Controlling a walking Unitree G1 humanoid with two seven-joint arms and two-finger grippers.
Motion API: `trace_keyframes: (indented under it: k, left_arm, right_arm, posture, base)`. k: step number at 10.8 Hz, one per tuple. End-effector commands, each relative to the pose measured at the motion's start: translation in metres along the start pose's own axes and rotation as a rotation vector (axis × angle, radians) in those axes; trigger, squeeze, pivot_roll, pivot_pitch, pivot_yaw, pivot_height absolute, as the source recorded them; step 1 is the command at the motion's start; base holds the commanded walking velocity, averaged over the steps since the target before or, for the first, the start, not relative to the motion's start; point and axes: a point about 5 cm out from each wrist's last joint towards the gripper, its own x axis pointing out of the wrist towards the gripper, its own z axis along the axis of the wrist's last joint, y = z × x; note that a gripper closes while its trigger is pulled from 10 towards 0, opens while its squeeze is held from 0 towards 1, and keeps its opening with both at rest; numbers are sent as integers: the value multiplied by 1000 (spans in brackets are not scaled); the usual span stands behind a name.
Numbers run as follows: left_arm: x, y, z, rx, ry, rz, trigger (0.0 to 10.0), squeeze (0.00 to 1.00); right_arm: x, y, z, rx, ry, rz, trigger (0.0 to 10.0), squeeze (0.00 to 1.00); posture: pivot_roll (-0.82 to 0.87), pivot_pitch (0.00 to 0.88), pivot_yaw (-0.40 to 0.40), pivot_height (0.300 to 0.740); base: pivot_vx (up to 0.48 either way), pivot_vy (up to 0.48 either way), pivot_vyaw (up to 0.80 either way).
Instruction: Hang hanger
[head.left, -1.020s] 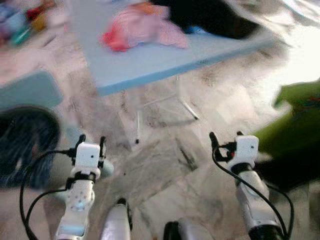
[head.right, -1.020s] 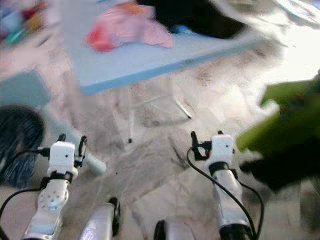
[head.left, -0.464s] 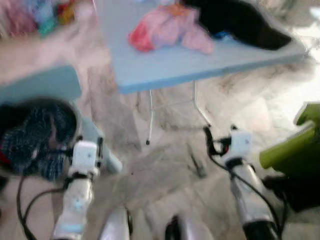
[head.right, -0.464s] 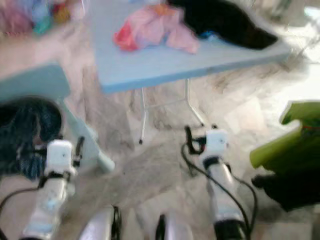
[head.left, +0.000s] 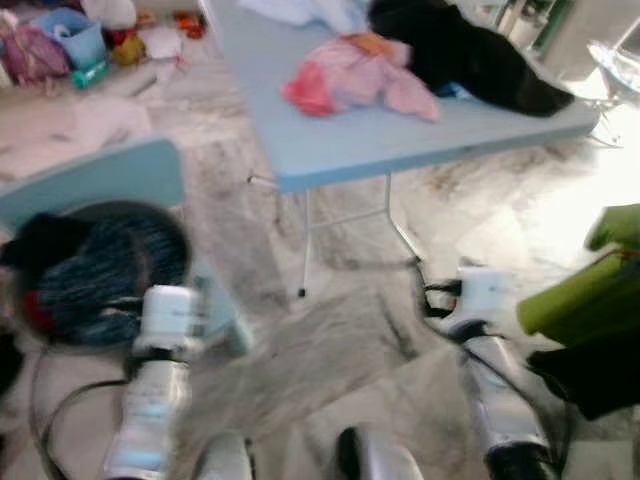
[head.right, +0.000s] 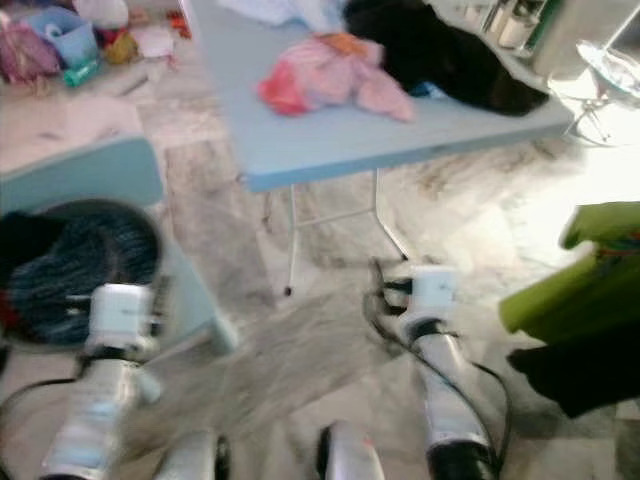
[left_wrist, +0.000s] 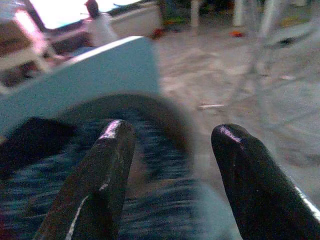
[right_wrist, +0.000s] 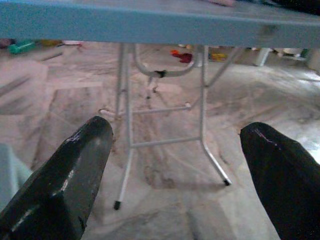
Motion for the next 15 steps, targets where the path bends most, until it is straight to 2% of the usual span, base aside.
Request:
trace_keyframes:
  k: [1,3,6,9,10,11,13,15]
  left_arm:
    - [-1,-9,2,-4,-7,-32,10000,0]
    - [-1,-11,1,-13,-1,-60,10000,0]
    - [-2,-3,-1,3,2,-52,10000,0]
    - [-1,6,-1,87,-11,-85,10000,0]
    - [2,6,-1,84,-8,-80,10000,0]
    - [5,4,-2,47,0,-83,10000,0]
    - [9,-3,3,14,-21,-102,10000,0]
    - [11,-10,5,-17,-31,-107,10000,0]
  right_arm:
    - [-3,-11,-2,-13,11,-28,10000,0]
    - [-3,-10,-2,-10,10,-31,10000,0]
    - [-4,-8,-4,-7,14,-30,10000,0]
    - [-3,-10,-5,5,11,-54,10000,0]
    - [-3,-10,-6,7,12,-60,10000,0]
    - [-2,-8,-5,2,7,-57,10000,0]
    - [-2,-7,-3,-19,0,-28,10000,0]
    - [1,-12,4,-33,-14,-15,10000,0]
  posture:
    - [73,163,-77,740]
    - [72,162,-72,740]
    - [77,163,-66,740]
    - [89,163,-44,740]
    - [88,168,-40,740]
    - [80,173,-45,740]
    - [64,173,-69,740]
    - [58,170,-84,740]
  base:
    - [0,0,0]
    - [0,0,0]
    - [0,0,0]
    - [0,0,0]
    - [0,0,0]
    - [0,0,0]
    - [0,0,613]
    - [321,0,603]
